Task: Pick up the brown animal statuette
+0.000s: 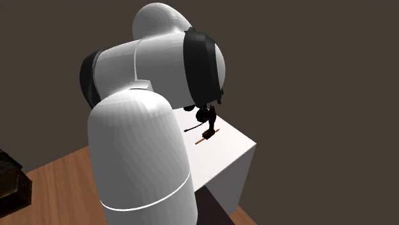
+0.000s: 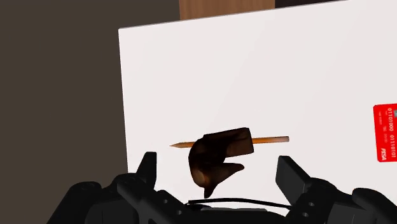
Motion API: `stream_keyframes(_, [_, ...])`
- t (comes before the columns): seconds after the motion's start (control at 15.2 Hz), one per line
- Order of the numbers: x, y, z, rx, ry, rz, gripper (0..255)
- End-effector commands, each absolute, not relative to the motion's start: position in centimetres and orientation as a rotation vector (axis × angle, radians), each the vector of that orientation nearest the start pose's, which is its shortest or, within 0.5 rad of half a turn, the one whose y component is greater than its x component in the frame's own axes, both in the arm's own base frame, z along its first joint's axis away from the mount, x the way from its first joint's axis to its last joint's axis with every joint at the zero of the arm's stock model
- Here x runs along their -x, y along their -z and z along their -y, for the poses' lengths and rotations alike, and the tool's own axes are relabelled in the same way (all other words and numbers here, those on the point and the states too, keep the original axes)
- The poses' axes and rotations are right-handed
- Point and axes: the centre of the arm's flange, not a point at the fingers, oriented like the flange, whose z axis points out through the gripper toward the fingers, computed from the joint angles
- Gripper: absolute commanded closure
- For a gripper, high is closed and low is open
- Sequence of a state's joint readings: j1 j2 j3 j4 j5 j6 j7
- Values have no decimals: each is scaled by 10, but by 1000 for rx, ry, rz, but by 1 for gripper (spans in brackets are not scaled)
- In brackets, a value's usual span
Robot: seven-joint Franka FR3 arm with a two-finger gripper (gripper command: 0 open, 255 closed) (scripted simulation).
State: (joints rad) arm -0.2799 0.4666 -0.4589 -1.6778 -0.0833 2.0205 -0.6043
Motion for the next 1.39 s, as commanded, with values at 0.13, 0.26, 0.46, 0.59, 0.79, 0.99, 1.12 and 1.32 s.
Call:
stream_keyframes(0.13, [-505,-330,424,3284,-387,-98,0])
stream_keyframes(0.26, [-505,-327,424,3284,-387,-98,0])
stream_keyframes(0.46, [-504,-326,423,3284,-387,-98,255])
stream_keyframes(0.59, [-504,-326,423,3284,-387,-98,255])
stream_keyframes(0.79, [-504,-326,423,3284,-387,-98,255])
stream_keyframes(0.99, [-505,-327,424,3284,-387,-98,255])
stream_keyframes(1.12, [-504,-337,424,3284,-387,-98,255])
stream_keyframes(1.32, [-505,-353,424,3284,-387,-98,255])
